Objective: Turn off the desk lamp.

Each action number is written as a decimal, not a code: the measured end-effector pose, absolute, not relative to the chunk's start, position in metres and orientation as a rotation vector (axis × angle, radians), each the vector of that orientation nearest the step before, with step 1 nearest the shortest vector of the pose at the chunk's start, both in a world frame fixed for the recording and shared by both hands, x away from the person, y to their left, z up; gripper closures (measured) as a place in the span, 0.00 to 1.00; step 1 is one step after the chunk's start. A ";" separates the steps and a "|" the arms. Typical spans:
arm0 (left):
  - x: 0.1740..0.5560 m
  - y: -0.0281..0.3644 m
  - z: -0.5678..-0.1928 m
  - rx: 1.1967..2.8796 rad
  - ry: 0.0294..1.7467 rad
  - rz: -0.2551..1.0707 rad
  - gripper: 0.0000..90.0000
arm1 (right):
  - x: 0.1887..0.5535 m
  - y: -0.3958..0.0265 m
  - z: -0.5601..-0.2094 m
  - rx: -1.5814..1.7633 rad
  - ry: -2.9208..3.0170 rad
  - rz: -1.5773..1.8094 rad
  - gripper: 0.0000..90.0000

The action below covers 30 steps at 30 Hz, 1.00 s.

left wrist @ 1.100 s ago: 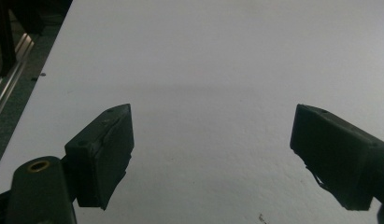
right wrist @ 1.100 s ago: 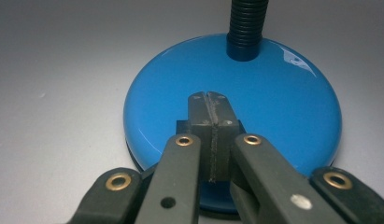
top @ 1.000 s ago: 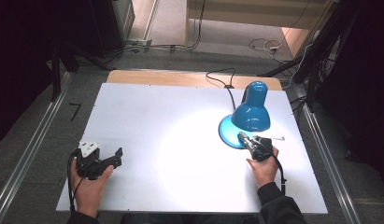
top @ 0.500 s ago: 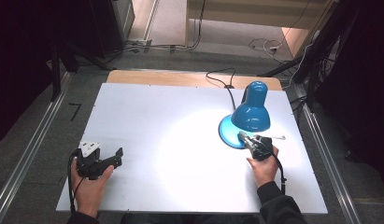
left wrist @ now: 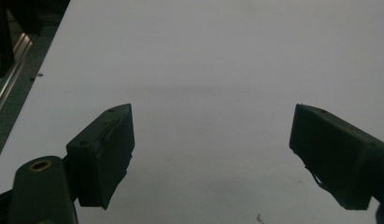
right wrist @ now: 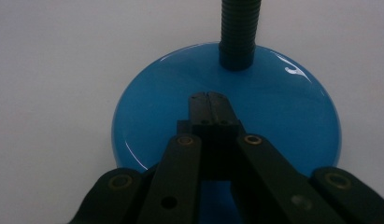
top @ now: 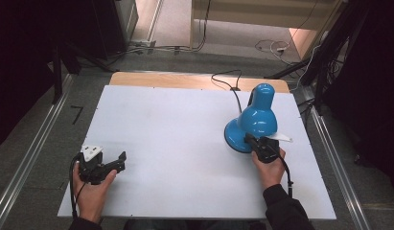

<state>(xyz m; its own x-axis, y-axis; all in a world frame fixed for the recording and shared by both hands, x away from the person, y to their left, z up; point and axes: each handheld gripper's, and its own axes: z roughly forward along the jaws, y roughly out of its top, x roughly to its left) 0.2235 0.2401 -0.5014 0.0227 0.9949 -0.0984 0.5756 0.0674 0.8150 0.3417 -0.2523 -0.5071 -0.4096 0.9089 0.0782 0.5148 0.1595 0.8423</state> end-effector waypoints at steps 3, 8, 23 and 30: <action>0.224 0.241 -0.502 1.587 1.642 0.750 0.17 | 0.343 -0.252 -0.507 1.345 1.995 1.170 0.98; 0.224 0.241 -0.502 1.586 1.638 0.744 0.17 | 0.347 -0.257 -0.508 1.397 1.968 1.170 0.98; 0.224 0.243 -0.502 1.579 1.645 0.734 0.17 | 0.349 -0.265 -0.505 1.460 1.933 1.199 0.59; 0.224 0.243 -0.502 1.580 1.646 0.734 0.17 | 0.350 -0.271 -0.503 1.475 1.910 1.179 0.43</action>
